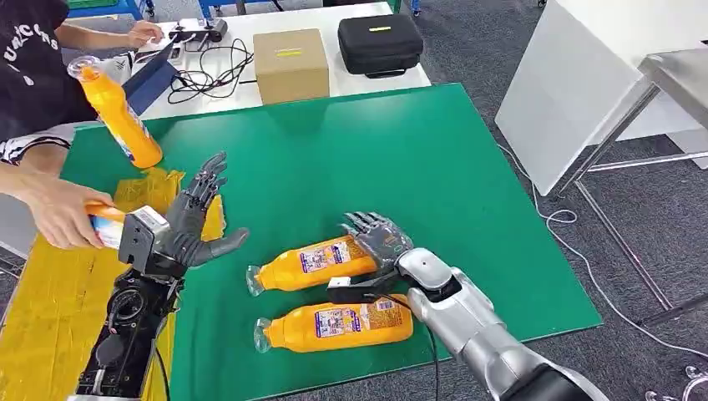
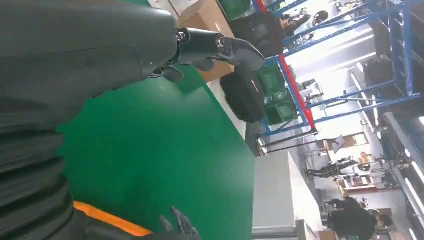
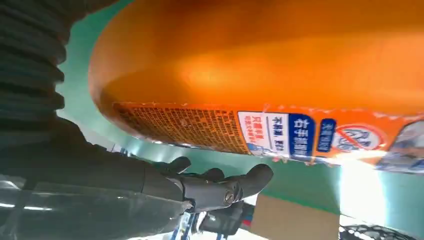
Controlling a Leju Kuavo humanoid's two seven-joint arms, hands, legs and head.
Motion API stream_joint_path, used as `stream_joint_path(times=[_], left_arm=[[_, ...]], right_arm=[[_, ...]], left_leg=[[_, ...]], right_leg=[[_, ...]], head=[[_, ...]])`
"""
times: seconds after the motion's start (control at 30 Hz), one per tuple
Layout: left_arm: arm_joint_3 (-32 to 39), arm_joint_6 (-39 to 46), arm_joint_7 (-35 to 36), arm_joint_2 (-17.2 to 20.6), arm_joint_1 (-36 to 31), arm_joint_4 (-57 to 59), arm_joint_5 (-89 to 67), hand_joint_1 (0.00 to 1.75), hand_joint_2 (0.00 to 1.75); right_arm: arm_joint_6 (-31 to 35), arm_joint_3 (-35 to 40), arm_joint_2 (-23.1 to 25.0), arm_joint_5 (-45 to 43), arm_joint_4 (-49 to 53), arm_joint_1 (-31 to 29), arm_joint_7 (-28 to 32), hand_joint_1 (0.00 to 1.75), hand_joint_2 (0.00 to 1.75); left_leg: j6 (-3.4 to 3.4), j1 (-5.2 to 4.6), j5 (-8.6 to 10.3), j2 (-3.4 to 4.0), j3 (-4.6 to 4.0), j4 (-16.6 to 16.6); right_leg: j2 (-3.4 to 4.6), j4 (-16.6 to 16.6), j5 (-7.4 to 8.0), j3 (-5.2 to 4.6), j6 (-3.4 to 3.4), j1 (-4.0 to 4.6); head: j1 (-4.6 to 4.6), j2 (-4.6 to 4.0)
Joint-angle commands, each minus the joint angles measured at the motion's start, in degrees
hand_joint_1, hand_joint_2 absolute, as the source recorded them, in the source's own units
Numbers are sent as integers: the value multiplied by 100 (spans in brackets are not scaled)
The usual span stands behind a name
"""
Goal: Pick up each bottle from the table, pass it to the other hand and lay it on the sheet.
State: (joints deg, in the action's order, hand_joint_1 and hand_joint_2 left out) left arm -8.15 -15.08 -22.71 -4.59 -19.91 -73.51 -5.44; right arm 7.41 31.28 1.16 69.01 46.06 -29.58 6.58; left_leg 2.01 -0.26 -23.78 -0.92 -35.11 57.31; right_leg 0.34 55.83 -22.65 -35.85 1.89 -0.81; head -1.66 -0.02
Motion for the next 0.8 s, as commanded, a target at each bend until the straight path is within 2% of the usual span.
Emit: stream_joint_path(times=[0.03,0.1,0.13,0.17,0.57,0.7,0.8], left_arm=[[-5,9,-21,-51,-237,548,48,0,175],[-5,9,-21,-51,-237,548,48,0,175],[4,22,-25,-53,-238,567,53,0,175],[6,27,-25,-53,-236,573,53,0,175],[15,52,-56,-47,-217,642,78,0,175],[-1,80,-66,-39,-154,618,88,0,175],[7,158,-95,-35,14,434,102,0,175]], right_arm=[[-72,-140,172,-209,-1280,-645,82,159,175],[-72,-140,172,-209,-1280,-645,82,159,175],[-16,-151,188,-214,-1324,-654,32,173,175],[3,-172,198,-233,-1328,-652,25,175,175],[60,-222,211,-262,-1389,-650,-9,175,175],[300,-396,189,-367,-1236,-521,-48,175,175],[797,-928,259,-958,-852,-296,189,175,175]], left_leg=[[-11,4,-12,3,30,1],[-7,1,-6,2,15,-1],[-10,4,-12,2,26,2],[-9,4,-9,3,21,1],[-6,1,-4,-1,16,-1],[-9,4,-9,-2,27,-1],[-8,4,-9,-2,28,-3]], right_leg=[[-6,-1,-12,33,-6,5],[-4,-2,-6,17,-4,2],[-7,0,-13,30,-6,5],[-4,-2,-9,23,-5,5],[-7,-3,-5,17,-3,2],[-10,-4,-10,29,-5,5],[-9,-6,-10,30,-5,5]], head=[[-2,0],[0,0],[-2,0],[0,0],[0,0],[0,0],[0,0]])
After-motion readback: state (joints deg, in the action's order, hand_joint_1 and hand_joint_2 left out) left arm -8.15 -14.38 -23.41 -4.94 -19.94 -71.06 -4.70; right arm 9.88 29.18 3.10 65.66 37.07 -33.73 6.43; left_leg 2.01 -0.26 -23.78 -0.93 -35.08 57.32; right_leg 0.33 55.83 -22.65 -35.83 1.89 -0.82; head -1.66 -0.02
